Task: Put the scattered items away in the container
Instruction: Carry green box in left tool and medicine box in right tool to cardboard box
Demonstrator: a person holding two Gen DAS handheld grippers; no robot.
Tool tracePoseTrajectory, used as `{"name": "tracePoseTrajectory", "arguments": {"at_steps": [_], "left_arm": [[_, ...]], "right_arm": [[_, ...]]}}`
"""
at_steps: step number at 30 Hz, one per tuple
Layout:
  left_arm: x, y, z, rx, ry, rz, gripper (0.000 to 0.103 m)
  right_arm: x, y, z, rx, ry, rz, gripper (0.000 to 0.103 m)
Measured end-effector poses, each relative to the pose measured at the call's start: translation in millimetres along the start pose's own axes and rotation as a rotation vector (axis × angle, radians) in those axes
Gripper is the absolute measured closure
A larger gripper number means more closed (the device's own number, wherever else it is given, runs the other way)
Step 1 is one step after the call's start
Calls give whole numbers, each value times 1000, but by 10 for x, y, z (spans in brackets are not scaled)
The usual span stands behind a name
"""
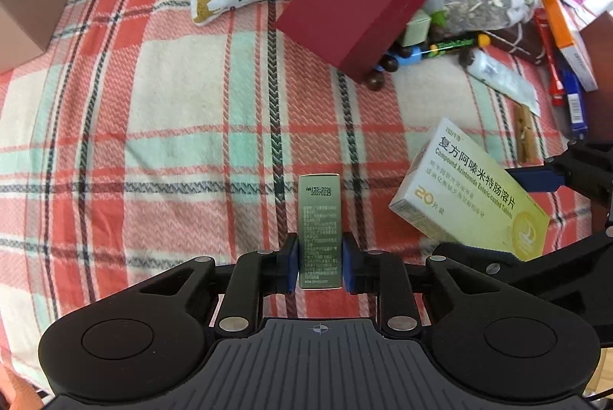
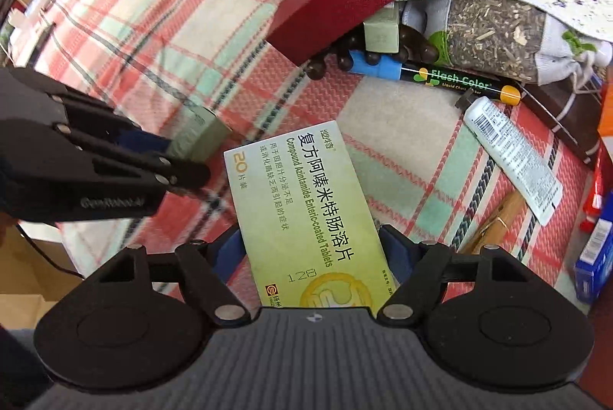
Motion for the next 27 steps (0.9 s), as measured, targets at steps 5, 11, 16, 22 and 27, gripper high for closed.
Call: {"name": "tracePoseTrajectory", "arguments": {"at_steps": [5,11,16,22,27], "left_arm": [[-174,-33,242,-56,-25,9,83],[-79,119,823,-130,-74,38,83],[-17,220,1230,-191,-119,54,83],[70,253,1590,-261,-146,46,83],[179,204,1786,-310,-158,29,83]], "right_arm": [[89,-26,283,-75,-34,-17,24],[238,-25,729,-175,-79,6,24],[417,-27,1033,-249,-119,39,24],[625,-100,1297,-319,-138,76,24],[770,-232,1453,-368,-113,105,24]]}}
Point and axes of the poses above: each gripper's, at about its wrist camera, not at the fingertips, and z roughly against the way its jaws point, x to its left, y to its underside, the point moved 4 cm from there along -z, roughly the way its jaws point, and after that the axes turned 5 degrees about -z, right-handed, at the moved point
